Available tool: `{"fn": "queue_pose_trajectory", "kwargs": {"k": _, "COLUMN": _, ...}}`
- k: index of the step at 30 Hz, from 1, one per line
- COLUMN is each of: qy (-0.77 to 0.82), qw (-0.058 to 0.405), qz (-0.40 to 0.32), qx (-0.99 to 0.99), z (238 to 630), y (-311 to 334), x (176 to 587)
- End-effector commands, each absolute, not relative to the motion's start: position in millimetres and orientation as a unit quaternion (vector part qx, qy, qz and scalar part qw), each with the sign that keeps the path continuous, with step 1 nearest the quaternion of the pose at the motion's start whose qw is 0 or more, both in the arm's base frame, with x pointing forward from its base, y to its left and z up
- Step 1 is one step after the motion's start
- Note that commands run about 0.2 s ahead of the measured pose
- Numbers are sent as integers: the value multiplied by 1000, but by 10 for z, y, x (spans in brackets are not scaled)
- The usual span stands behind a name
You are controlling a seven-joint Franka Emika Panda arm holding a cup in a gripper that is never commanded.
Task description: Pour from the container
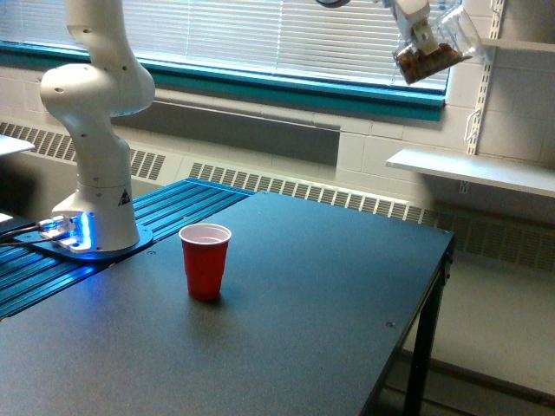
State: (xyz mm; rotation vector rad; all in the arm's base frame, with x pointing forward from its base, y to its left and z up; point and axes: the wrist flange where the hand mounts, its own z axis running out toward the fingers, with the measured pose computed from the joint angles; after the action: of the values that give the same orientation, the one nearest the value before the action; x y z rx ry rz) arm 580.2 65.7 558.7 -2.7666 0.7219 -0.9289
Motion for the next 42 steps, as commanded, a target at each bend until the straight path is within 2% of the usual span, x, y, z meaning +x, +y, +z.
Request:
{"fn": "queue_pose_trajectory", "kwargs": {"k": 1, "qy": 234, "qw": 76, "qz": -312, "qx": -918, "z": 5644, "y": 827, "x": 5779}}
{"fn": "queue_pose_trajectory", "kwargs": {"k": 8, "qy": 223, "qw": 83, "qz": -315, "qx": -919, "z": 5639, "y": 769, "x": 5730}}
{"fn": "queue_pose_trajectory", "kwargs": {"k": 16, "qy": 222, "qw": 70, "qz": -319, "qx": -919, "z": 5494, "y": 567, "x": 5590}}
{"fn": "queue_pose_trajectory", "kwargs": {"k": 42, "qy": 275, "qw": 20, "qz": -284, "qx": -918, "z": 4872, "y": -121, "x": 4732}}
